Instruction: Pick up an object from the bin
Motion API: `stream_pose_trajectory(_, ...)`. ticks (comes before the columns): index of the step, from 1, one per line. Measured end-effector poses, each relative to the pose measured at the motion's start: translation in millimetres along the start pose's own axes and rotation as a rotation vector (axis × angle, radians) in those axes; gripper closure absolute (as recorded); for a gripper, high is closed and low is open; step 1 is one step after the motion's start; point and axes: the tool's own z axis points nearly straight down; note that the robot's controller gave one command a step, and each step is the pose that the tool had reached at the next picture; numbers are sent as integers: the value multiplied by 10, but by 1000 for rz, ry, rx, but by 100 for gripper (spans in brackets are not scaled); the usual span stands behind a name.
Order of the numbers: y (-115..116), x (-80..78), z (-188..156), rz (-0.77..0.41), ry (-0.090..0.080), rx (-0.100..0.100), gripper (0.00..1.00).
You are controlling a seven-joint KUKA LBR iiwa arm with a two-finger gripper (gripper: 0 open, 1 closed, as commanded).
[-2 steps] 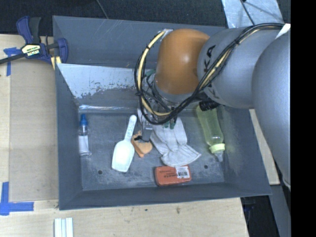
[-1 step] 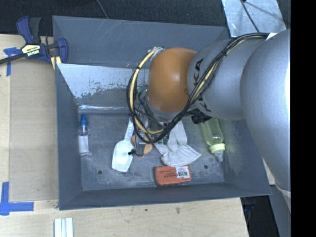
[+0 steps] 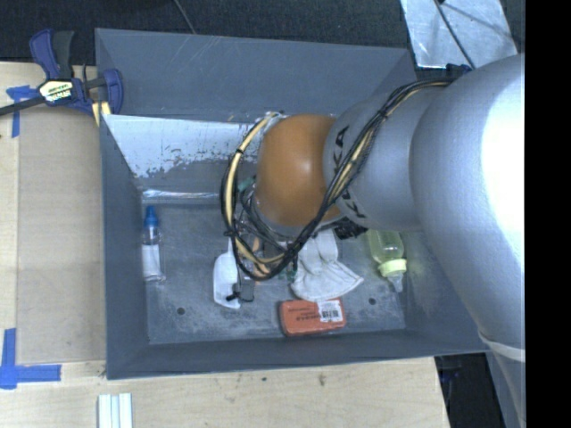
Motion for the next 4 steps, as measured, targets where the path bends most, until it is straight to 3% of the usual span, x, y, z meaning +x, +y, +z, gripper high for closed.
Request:
stream_pose_trajectory(1, 9, -97, 79, 211, -5, -5, 100)
stream_pose_trajectory(2, 8, -97, 79, 211, -5, -5, 100)
stream_pose_trajectory(3, 228, -209, -856, 192, 3, 2, 100)
stream_pose_trajectory(4, 229, -208, -856, 191, 3, 2, 0)
